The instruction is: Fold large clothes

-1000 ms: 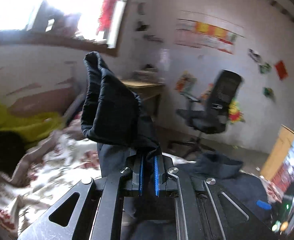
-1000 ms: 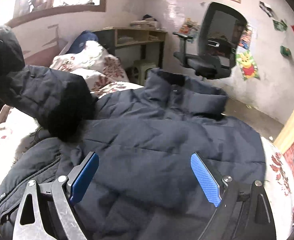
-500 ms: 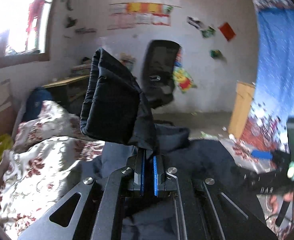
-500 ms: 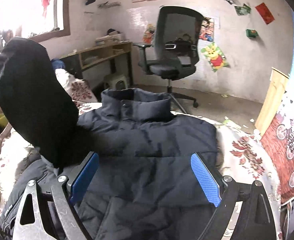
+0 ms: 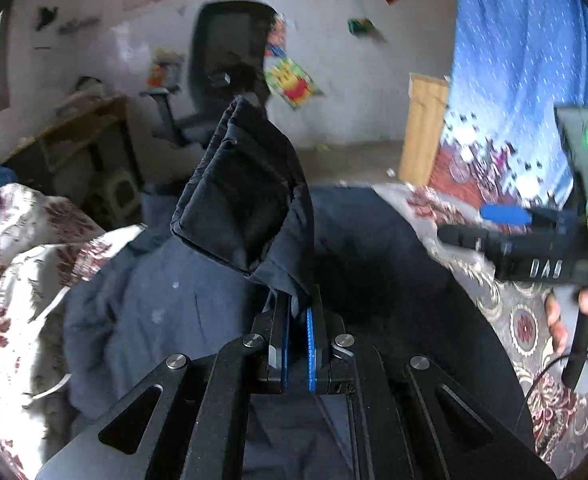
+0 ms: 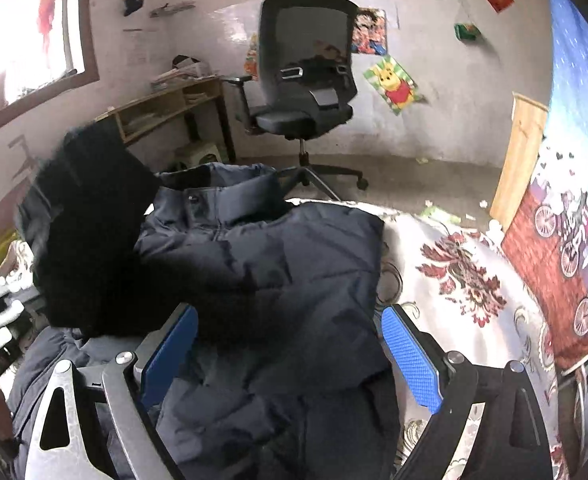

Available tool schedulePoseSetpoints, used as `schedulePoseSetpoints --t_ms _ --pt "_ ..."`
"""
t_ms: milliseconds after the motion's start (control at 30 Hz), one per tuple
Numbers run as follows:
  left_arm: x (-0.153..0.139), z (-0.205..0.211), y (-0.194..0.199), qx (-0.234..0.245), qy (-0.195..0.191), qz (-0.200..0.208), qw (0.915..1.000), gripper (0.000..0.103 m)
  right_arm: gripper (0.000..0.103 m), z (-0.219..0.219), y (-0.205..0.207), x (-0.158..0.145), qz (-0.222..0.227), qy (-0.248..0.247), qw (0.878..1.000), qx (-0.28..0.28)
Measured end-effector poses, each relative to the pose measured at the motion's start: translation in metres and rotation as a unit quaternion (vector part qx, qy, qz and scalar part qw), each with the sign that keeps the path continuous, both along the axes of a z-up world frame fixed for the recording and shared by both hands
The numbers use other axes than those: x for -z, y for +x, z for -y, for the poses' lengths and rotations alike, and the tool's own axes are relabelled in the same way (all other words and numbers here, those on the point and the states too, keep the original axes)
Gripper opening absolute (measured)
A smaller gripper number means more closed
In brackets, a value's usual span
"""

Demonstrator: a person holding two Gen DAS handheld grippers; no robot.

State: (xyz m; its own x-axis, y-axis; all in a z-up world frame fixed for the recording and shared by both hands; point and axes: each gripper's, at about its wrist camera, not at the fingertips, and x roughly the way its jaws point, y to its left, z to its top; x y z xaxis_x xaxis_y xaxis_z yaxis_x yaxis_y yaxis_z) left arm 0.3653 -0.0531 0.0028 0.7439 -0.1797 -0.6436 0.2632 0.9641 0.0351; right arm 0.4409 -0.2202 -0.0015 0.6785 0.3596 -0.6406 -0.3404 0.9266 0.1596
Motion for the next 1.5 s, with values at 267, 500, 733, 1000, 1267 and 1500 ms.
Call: schedulePoseSetpoints --t_ms 267,500,733,1000,1267,1500 --pt "0.038 0.019 0.016 0.047 -0.017 -0.075 0.996 0.006 0.093 0.036 0.027 0.02 -0.071 0.146 0.987 -0.006" --pt "0.047 -0.001 0.015 0.055 -0.052 -0.116 0.9904 0.041 0.093 0.026 0.049 0.056 -0.181 0.25 0.95 -0.039" --pt "0.037 -0.036 0.002 0.013 -0.045 -0.106 0.9933 0.054 0.093 0.004 0.049 0.081 -0.224 0.219 0.949 -0.034" --pt "0.024 -0.114 -0.002 -0.116 -0.045 -0.084 0.9887 0.065 0.021 -0.018 0.041 0.101 -0.25 0.121 0.961 0.008" --pt "0.017 -0.179 -0.007 -0.194 -0.052 -0.072 0.977 0.065 0.006 -0.008 0.033 0.045 -0.131 0.088 0.987 0.024" --pt "0.046 -0.185 0.023 -0.203 -0.027 -0.114 0.972 0.065 0.006 -0.022 0.047 0.057 -0.124 0.028 0.991 0.042"
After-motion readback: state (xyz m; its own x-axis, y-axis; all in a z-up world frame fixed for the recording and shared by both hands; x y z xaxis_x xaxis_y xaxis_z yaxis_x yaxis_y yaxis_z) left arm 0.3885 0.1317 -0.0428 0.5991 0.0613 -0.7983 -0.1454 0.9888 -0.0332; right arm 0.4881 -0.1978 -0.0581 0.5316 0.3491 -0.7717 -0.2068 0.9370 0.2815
